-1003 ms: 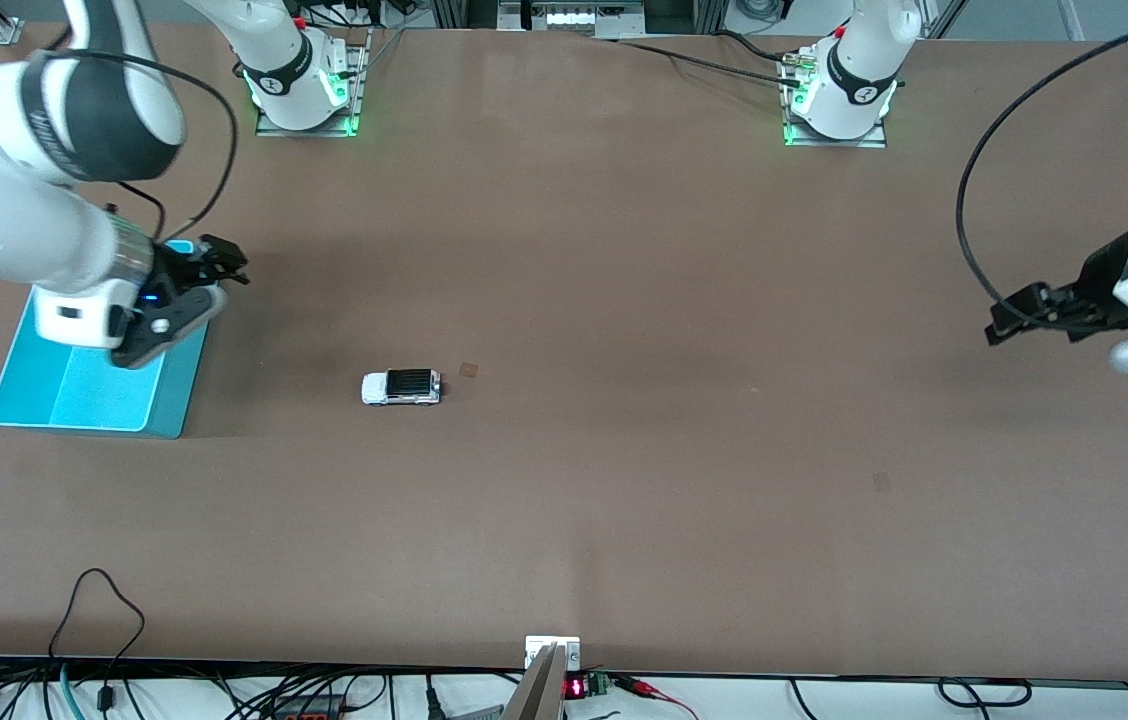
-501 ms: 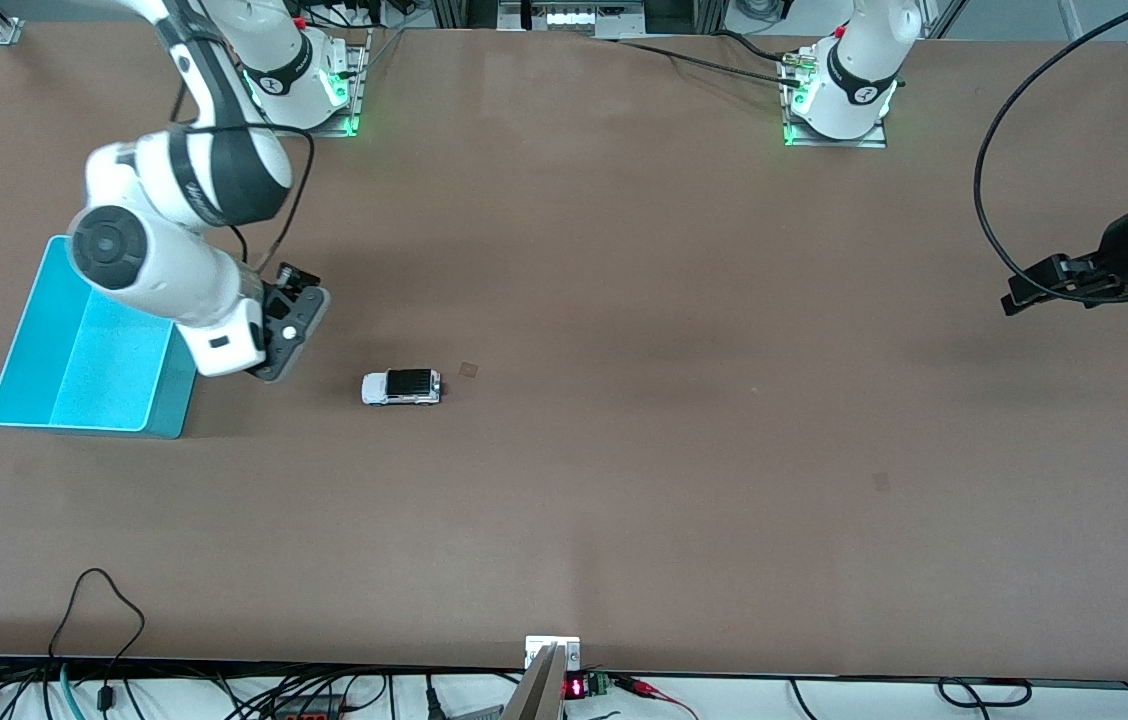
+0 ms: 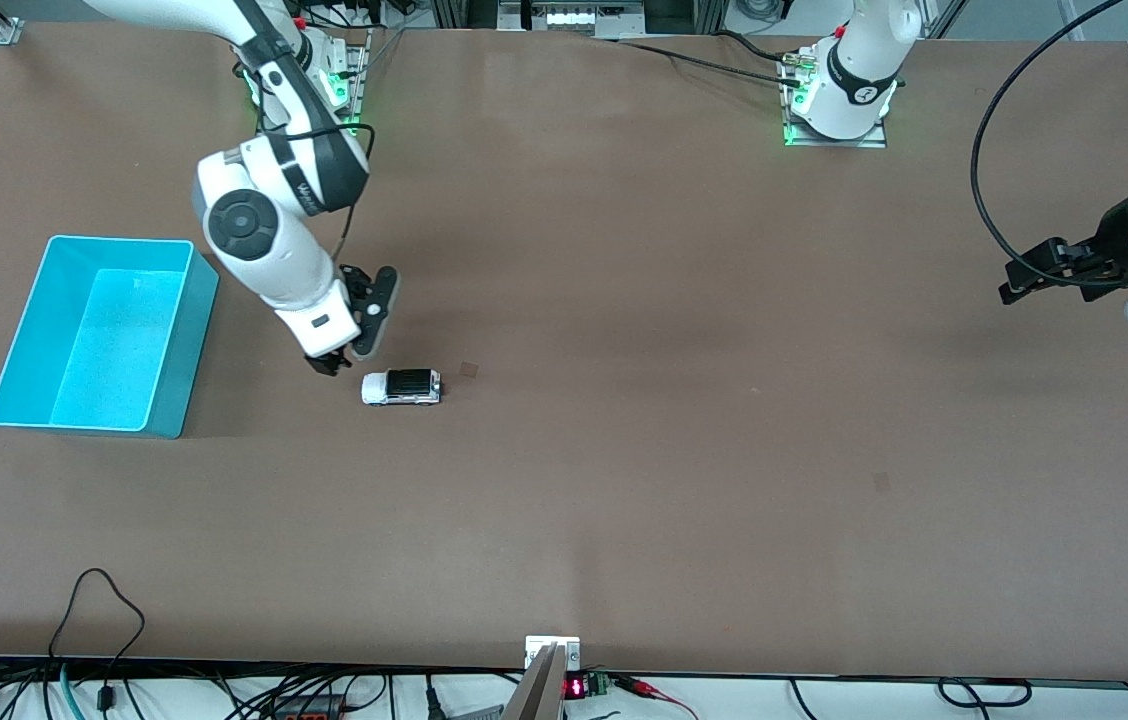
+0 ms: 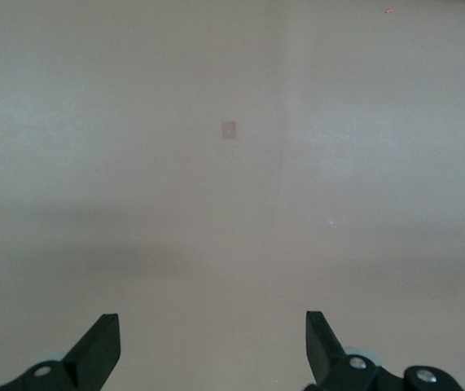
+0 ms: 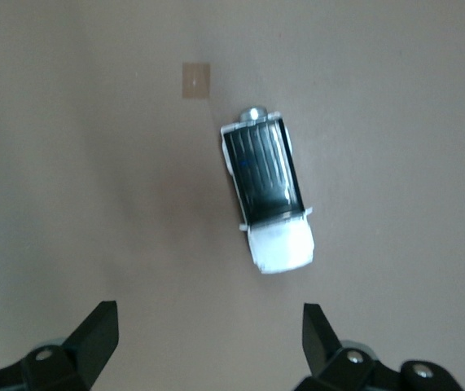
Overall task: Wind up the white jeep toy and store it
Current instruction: 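Lower the right gripper and close it on the jeep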
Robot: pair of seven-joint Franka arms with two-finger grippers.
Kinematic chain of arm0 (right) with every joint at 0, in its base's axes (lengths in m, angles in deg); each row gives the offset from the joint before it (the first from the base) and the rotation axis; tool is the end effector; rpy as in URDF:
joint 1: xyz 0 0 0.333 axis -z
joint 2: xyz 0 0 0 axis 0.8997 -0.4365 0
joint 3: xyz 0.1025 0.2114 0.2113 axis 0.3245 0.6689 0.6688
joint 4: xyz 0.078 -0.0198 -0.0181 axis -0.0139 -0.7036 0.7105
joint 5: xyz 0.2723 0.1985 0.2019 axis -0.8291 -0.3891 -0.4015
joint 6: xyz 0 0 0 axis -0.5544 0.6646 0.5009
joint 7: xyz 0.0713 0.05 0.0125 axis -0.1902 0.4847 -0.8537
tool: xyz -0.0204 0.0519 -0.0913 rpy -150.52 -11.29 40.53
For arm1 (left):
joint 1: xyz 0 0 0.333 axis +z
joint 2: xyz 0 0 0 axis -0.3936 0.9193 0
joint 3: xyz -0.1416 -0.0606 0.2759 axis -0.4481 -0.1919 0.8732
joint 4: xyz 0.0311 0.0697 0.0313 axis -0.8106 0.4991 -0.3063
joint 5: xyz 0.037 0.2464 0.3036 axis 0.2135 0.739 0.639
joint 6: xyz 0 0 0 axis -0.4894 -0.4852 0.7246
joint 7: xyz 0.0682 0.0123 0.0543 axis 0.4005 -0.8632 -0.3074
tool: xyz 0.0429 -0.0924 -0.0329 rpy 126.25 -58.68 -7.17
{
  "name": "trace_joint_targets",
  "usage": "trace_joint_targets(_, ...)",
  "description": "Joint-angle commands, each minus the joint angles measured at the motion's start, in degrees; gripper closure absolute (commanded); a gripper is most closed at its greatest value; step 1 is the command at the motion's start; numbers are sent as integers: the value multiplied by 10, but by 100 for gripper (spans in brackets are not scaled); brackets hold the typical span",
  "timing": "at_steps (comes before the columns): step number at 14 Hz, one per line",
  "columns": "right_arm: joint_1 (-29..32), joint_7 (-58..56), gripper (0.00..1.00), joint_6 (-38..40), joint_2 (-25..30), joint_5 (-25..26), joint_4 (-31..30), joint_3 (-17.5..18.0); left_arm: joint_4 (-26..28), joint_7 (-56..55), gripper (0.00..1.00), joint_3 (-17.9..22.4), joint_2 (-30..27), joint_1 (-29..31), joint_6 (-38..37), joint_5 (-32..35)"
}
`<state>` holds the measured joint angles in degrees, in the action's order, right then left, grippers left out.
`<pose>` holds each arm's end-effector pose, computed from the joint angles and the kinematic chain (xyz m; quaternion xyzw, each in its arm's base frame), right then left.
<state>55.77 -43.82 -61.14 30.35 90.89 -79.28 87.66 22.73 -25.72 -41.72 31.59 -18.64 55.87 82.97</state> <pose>0.5491 0.2277 0.2985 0.7814 0.6241 -0.0040 0.0040 0.5762 0.0129 0.5786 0.9988 0.0384 0.0080 0.0285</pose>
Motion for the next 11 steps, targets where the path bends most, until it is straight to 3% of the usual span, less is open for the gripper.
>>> trace_joint_targets(1, -3, -9, 0, -21, -41, 11, 29, 2, -13, 14, 0, 2, -7, 5, -25, 4)
trace_joint_targets(7, -32, -11, 0, -28, -107, 89, 72, 2, -16, 15, 0, -4, -4, 5, -26, 4)
trace_joint_targets(11, -41, -11, 0, -59, -132, 98, 80, 0, -11, 15, 0, -4, -5, 6, -25, 4)
